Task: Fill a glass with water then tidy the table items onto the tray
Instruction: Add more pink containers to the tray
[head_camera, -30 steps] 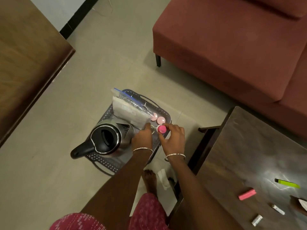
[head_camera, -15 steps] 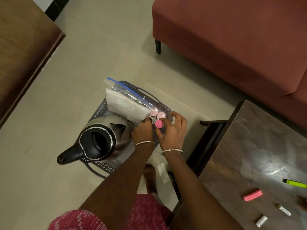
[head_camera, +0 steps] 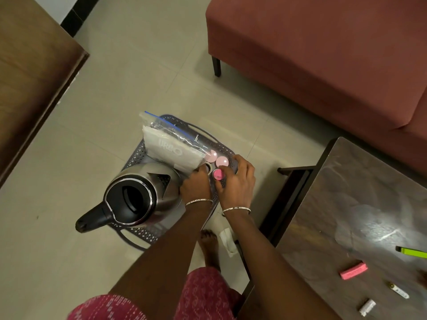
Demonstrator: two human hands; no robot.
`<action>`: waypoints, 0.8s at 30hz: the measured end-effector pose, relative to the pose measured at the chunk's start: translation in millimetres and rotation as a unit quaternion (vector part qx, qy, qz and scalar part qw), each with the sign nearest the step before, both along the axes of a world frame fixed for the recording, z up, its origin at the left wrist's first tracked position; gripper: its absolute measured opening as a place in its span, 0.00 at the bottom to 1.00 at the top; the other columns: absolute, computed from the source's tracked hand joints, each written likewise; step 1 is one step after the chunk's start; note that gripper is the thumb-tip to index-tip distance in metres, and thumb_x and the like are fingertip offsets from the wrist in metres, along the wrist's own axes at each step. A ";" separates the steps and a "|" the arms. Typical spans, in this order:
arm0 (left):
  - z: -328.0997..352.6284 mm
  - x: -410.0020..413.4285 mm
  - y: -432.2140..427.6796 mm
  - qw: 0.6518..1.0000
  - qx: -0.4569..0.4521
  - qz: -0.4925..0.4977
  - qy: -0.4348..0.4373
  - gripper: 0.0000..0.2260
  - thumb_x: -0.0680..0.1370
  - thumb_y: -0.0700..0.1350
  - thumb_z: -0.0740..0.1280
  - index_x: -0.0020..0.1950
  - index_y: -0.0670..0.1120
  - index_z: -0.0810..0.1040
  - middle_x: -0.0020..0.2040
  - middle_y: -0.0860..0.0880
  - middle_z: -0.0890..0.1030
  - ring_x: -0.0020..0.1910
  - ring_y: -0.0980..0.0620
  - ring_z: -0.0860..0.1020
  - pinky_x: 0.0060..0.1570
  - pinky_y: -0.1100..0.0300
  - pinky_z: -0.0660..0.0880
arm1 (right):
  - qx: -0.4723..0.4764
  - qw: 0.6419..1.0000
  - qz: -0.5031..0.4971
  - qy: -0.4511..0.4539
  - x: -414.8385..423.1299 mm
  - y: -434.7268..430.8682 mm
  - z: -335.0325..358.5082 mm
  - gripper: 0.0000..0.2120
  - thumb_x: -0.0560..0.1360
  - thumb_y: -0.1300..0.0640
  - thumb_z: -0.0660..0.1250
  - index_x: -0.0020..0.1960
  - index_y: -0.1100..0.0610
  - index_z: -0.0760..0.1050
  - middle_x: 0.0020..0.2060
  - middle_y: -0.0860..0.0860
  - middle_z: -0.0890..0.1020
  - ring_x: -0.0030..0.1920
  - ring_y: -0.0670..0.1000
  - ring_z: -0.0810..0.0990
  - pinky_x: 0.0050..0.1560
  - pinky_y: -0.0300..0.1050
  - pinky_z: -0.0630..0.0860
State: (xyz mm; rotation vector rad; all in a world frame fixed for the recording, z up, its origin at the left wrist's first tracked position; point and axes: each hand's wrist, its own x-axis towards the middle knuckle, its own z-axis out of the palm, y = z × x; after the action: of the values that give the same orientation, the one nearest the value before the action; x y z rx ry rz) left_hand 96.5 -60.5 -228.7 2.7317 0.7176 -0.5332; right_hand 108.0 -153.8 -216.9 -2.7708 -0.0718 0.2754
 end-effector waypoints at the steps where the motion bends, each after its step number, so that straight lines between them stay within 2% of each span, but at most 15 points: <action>1: 0.1 -0.1 0.5 1.000 -0.006 0.002 -0.004 0.14 0.82 0.46 0.57 0.67 0.51 0.71 0.49 0.43 0.82 0.47 0.40 0.83 0.41 0.51 0.78 | -0.003 1.000 0.002 0.002 -0.4 0.1 -1.3 0.16 0.71 0.51 0.74 0.56 0.56 0.82 0.67 0.55 0.73 0.68 0.59 0.70 0.57 0.53 0.74; 4: 2.8 -2.8 0.9 1.000 -0.019 0.008 -0.012 0.15 0.82 0.48 0.57 0.69 0.52 0.69 0.49 0.43 0.82 0.48 0.40 0.82 0.42 0.51 0.78 | -0.011 1.000 0.006 0.011 0.3 0.1 -2.4 0.18 0.72 0.50 0.73 0.59 0.56 0.80 0.69 0.54 0.72 0.69 0.59 0.69 0.58 0.52 0.74; 8: 14.2 -11.1 -3.6 1.000 -0.010 0.005 -0.015 0.19 0.83 0.44 0.55 0.73 0.54 0.63 0.49 0.44 0.82 0.47 0.42 0.83 0.41 0.51 0.77 | -0.011 0.999 0.016 0.041 1.2 -0.5 3.1 0.21 0.73 0.49 0.72 0.63 0.54 0.78 0.71 0.53 0.69 0.70 0.58 0.66 0.60 0.52 0.73; 10: 23.8 -18.4 -5.9 1.000 -0.010 0.000 -0.017 0.20 0.82 0.42 0.55 0.74 0.53 0.61 0.48 0.44 0.82 0.45 0.43 0.83 0.39 0.53 0.75 | 0.007 0.999 0.012 0.050 -1.1 -1.7 10.8 0.24 0.71 0.51 0.74 0.66 0.54 0.76 0.71 0.54 0.69 0.70 0.58 0.66 0.62 0.53 0.73; 13: 37.9 -34.9 -9.8 1.000 -0.017 0.002 -0.024 0.21 0.82 0.45 0.56 0.75 0.53 0.61 0.49 0.45 0.81 0.47 0.45 0.82 0.38 0.56 0.72 | 0.047 0.997 -0.018 0.059 -10.8 -6.7 23.2 0.29 0.69 0.52 0.75 0.69 0.53 0.73 0.70 0.54 0.69 0.70 0.57 0.65 0.65 0.52 0.72; 18: 62.1 -70.4 -14.3 0.998 -0.035 0.040 -0.020 0.18 0.82 0.46 0.57 0.72 0.51 0.65 0.52 0.45 0.81 0.50 0.44 0.81 0.44 0.52 0.75 | 0.107 0.990 -0.084 0.046 -47.7 -24.9 40.2 0.22 0.70 0.51 0.72 0.63 0.53 0.76 0.68 0.53 0.70 0.68 0.55 0.67 0.68 0.50 0.71; 24: 106.6 -121.7 -31.7 0.991 -0.101 0.062 -0.054 0.13 0.79 0.43 0.62 0.64 0.46 0.74 0.55 0.41 0.80 0.54 0.39 0.79 0.50 0.48 0.74 | 0.111 0.988 -0.101 0.043 -118.3 -65.7 75.0 0.16 0.71 0.61 0.68 0.59 0.56 0.79 0.59 0.54 0.77 0.61 0.57 0.72 0.64 0.53 0.73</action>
State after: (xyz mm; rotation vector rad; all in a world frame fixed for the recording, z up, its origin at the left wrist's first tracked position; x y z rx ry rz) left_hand -25.3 -92.2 -122.1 2.4883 0.7559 -0.4038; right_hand -10.3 -219.5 -141.9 -2.5172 0.1876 0.3127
